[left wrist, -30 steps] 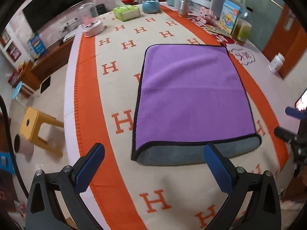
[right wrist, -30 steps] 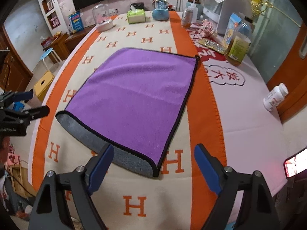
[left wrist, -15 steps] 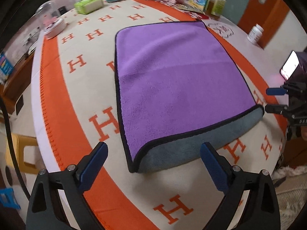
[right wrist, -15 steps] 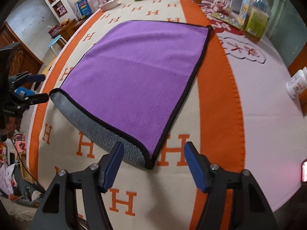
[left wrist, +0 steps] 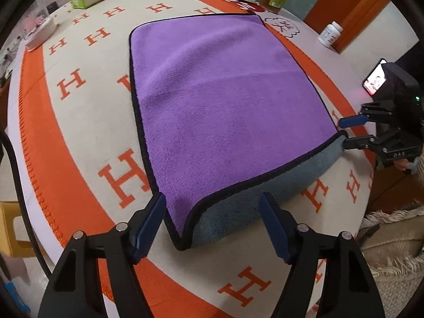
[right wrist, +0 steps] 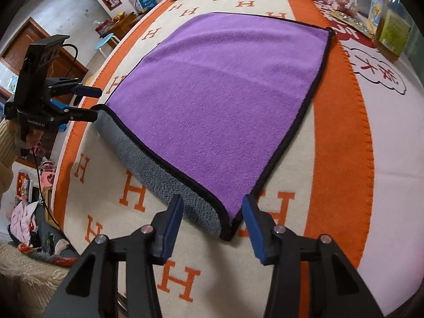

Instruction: Fold towel

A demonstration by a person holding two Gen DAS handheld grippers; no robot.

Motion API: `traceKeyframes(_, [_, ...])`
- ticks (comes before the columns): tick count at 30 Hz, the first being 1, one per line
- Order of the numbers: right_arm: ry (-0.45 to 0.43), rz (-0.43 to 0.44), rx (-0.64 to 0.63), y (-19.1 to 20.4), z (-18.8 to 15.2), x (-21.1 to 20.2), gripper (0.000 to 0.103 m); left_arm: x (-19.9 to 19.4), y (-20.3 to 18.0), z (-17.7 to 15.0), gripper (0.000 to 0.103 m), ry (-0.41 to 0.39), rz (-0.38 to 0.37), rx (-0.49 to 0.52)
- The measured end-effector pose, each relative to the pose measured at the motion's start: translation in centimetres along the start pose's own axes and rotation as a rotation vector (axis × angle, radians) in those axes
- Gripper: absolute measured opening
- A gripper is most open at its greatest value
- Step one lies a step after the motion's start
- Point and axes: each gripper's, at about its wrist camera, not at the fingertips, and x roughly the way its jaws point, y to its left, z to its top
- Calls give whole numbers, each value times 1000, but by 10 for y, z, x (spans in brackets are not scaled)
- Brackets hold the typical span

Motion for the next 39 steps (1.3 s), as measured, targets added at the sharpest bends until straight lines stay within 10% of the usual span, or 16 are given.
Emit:
traceKeyframes(21, [60,69,-88,3,8,11,31,11,6,1,56,122,-71,104])
traceKeyframes(39, [51,36,-115,8,4,9,9,14,2,-5,6,159,30,186])
